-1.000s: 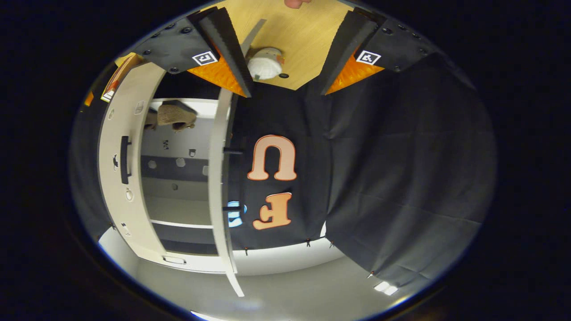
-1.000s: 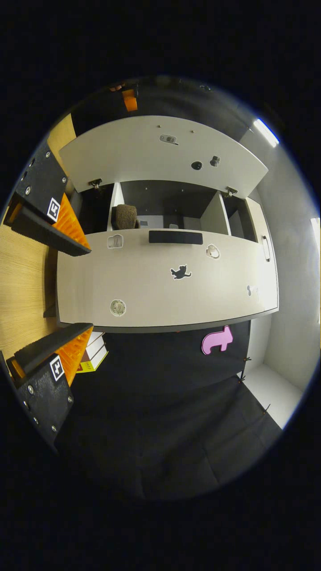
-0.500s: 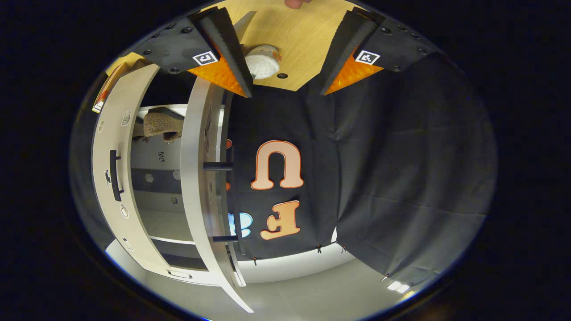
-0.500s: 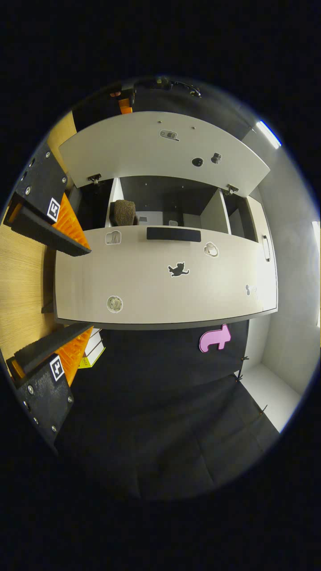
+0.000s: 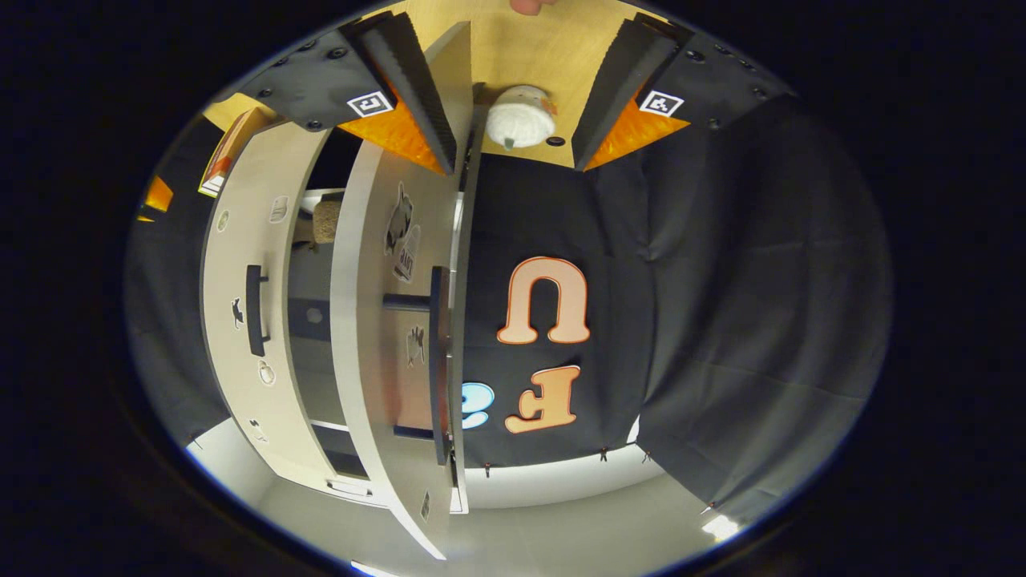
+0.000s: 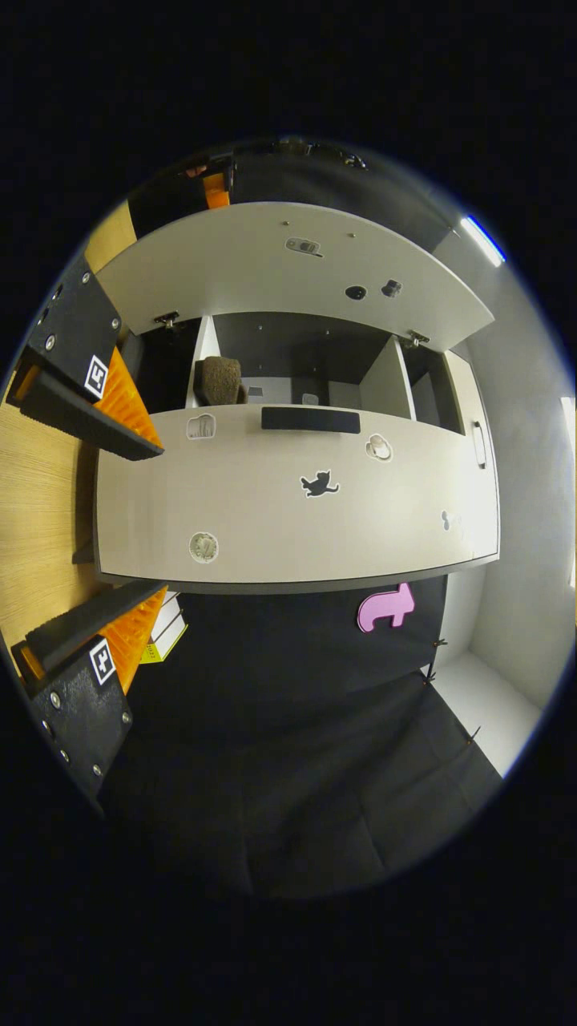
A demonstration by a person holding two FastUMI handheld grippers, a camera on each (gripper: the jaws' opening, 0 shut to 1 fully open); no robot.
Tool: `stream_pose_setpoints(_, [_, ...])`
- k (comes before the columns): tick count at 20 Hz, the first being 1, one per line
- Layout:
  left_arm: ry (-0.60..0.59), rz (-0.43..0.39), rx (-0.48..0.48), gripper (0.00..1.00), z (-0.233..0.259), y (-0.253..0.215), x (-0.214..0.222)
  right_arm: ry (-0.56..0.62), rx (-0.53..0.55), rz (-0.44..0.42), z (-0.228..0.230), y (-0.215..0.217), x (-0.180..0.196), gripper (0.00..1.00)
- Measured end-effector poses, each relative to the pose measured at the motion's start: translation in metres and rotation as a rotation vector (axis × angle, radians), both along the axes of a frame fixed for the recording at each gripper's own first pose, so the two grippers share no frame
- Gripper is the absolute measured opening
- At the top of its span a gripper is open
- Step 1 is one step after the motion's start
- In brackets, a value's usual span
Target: Grab one shoe with the right hand and put it into the shoe cabinet, grab the other shoe with the left hand and put it into the shoe cabinet; then close the right door with the right hand and the left door with the left hand.
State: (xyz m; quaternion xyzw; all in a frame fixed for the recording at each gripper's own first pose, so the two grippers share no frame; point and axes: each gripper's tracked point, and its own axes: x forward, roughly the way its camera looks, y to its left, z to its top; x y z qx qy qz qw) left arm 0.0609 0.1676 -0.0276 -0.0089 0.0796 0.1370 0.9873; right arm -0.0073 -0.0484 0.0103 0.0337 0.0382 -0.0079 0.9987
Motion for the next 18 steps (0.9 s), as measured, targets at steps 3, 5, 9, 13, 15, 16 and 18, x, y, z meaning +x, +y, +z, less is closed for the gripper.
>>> stream_pose_setpoints(3, [0.004, -0.059, -0.014, 0.99, -0.001, -0.021, 0.009, -0.001, -0.003, -0.014, 0.001, -0.004, -0.002, 0.93])
stream_pose_setpoints(5, [0.005, -0.096, -0.012, 0.99, -0.002, -0.035, 0.018, -0.001, -0.002, -0.027, 0.001, -0.008, -0.004, 0.93])
stream_pose_setpoints(9, [0.002, -0.143, -0.049, 0.96, -0.008, -0.056, 0.033, 0.009, -0.006, -0.058, -0.001, -0.018, -0.008, 0.93])
stream_pose_setpoints(13, [-0.004, -0.187, -0.074, 0.95, -0.011, -0.074, 0.052, 0.016, -0.007, -0.085, -0.002, -0.026, -0.011, 0.93])
stream_pose_setpoints(15, [-0.005, -0.214, -0.084, 0.95, -0.014, -0.089, 0.063, 0.017, -0.011, -0.098, -0.002, -0.030, -0.012, 0.93])
stream_pose_setpoints(16, [-0.007, -0.232, -0.097, 0.95, -0.015, -0.098, 0.068, 0.016, -0.013, -0.106, -0.001, -0.033, -0.013, 0.93])
stream_pose_setpoints(18, [-0.004, -0.268, -0.134, 0.96, -0.021, -0.115, 0.079, 0.015, -0.016, -0.124, -0.001, -0.040, -0.015, 0.93])
